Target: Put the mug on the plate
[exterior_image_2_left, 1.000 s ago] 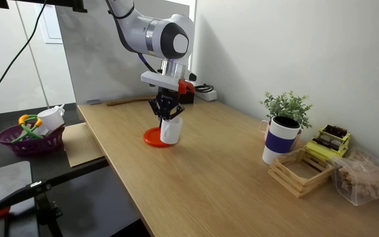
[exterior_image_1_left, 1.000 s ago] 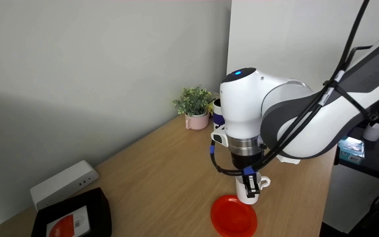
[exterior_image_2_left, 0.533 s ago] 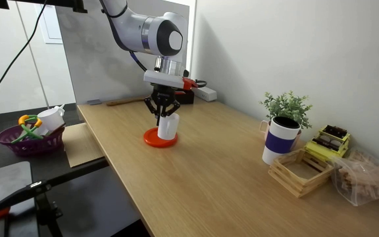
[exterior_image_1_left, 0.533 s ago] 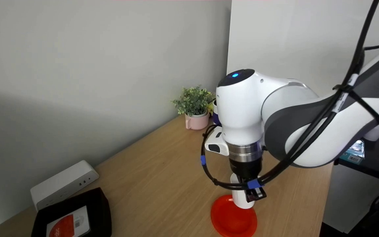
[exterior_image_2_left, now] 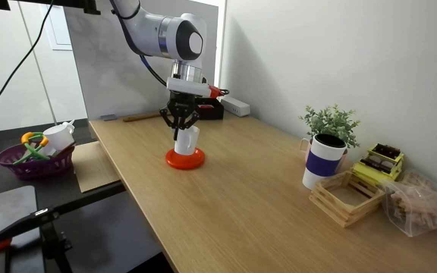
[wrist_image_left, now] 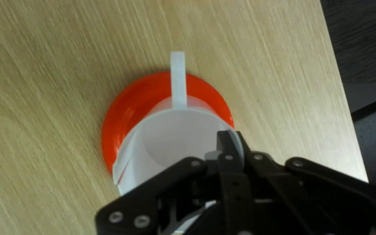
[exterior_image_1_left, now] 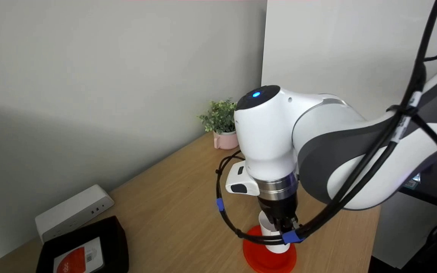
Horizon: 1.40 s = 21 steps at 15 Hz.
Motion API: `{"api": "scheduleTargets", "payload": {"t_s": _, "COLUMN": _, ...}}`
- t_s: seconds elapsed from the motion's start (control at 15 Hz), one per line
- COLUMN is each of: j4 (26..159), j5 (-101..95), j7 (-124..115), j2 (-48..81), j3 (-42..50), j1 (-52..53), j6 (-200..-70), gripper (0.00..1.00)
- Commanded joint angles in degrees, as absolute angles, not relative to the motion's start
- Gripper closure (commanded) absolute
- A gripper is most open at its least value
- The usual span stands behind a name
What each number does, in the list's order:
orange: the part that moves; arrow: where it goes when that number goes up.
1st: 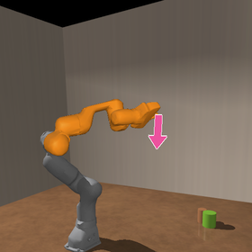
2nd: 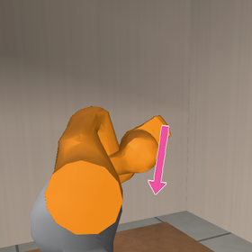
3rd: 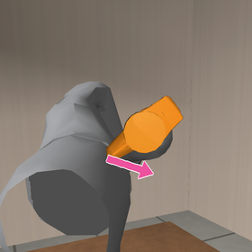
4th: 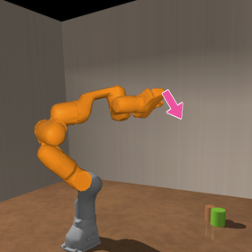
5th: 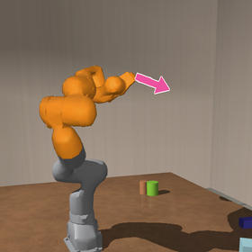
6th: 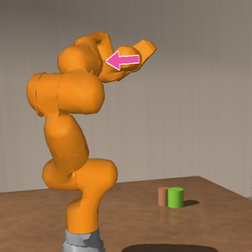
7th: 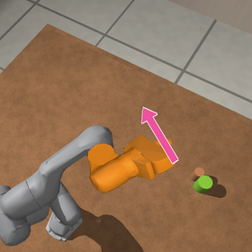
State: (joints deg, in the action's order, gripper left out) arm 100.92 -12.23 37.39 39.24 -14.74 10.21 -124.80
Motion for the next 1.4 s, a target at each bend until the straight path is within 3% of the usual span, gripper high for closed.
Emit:
{"api": "scheduleTargets", "payload": {"t_s": 0.0, "j4": 94.3, "j5": -13.0, "j7": 40.1, "j2": 43.5, "j3": -14.7, "j1": 11.8, "j6": -119.0, "gripper": 0.99}}
{"api": "scheduleTargets", "payload": {"t_s": 0.13, "j4": 92.2, "j5": -13.2, "j7": 39.9, "j2": 44.9, "j3": -14.5, "j1": 12.6, "j6": -117.0, "gripper": 0.99}}
{"api": "scheduleTargets", "payload": {"t_s": 0.2, "j4": 90.9, "j5": -13.2, "j7": 39.9, "j2": 45.7, "j3": -14.4, "j1": 12.7, "j6": -116.2, "gripper": 0.73}}
{"api": "scheduleTargets", "payload": {"t_s": 0.33, "j4": 88.8, "j5": -13.1, "j7": 39.7, "j2": 47.1, "j3": -14.3, "j1": 13.1, "j6": -114.9, "gripper": 0.66}}
{"api": "scheduleTargets", "payload": {"t_s": 0.93, "j4": 90.1, "j5": -13.2, "j7": 35.8, "j2": 45.9, "j3": -13.8, "j1": 13.3, "j6": -118.1, "gripper": 0.02}}
{"api": "scheduleTargets", "payload": {"t_s": 1.33, "j4": 97.9, "j5": -14.7, "j7": 24.6, "j2": 39.7, "j3": -13.1, "j1": 14.4, "j6": -123.9, "gripper": 0.0}}
